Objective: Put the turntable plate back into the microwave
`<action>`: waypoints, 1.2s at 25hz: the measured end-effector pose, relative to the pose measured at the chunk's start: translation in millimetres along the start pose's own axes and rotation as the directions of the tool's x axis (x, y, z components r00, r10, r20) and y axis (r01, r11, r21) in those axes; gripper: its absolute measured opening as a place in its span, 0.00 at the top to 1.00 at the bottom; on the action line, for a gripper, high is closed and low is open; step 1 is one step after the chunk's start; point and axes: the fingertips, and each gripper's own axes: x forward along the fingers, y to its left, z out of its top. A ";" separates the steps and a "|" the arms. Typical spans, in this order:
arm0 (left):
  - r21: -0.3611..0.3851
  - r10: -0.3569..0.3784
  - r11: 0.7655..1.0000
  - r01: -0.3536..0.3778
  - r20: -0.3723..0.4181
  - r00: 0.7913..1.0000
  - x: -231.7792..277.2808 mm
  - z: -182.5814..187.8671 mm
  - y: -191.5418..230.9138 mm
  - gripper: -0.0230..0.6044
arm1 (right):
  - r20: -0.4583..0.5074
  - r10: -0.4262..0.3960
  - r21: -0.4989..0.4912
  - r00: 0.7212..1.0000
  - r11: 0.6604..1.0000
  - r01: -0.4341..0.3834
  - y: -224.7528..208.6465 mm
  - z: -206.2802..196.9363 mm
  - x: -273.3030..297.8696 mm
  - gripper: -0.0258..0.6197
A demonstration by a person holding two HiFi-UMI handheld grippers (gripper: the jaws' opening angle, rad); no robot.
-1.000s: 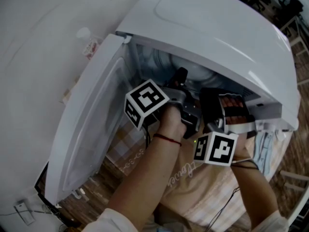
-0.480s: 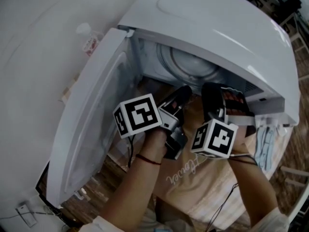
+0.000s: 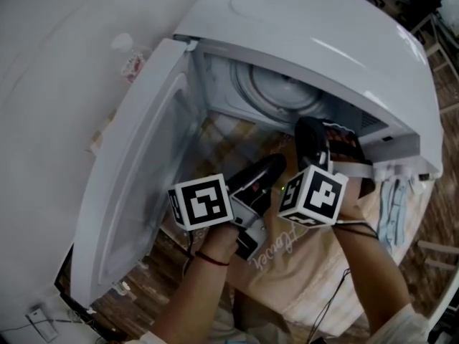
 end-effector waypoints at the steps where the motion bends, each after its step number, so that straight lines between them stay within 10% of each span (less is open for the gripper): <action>1: 0.004 0.000 1.000 0.000 -0.003 1.000 -1.1 -1.5 -0.8 0.90 | -0.006 0.001 0.004 1.000 1.000 -0.001 -0.1 0.7 0.3 0.87; 13: 0.253 0.079 0.965 -0.072 -0.015 0.997 -12.4 -0.7 4.6 0.90 | -0.034 0.008 -0.001 0.999 1.000 -0.008 3.2 6.4 7.1 0.87; 30: 0.261 0.081 0.962 -0.082 0.013 0.997 -14.9 10.3 3.3 0.90 | -0.012 0.004 -0.043 1.000 0.999 -0.005 7.0 11.1 11.1 0.86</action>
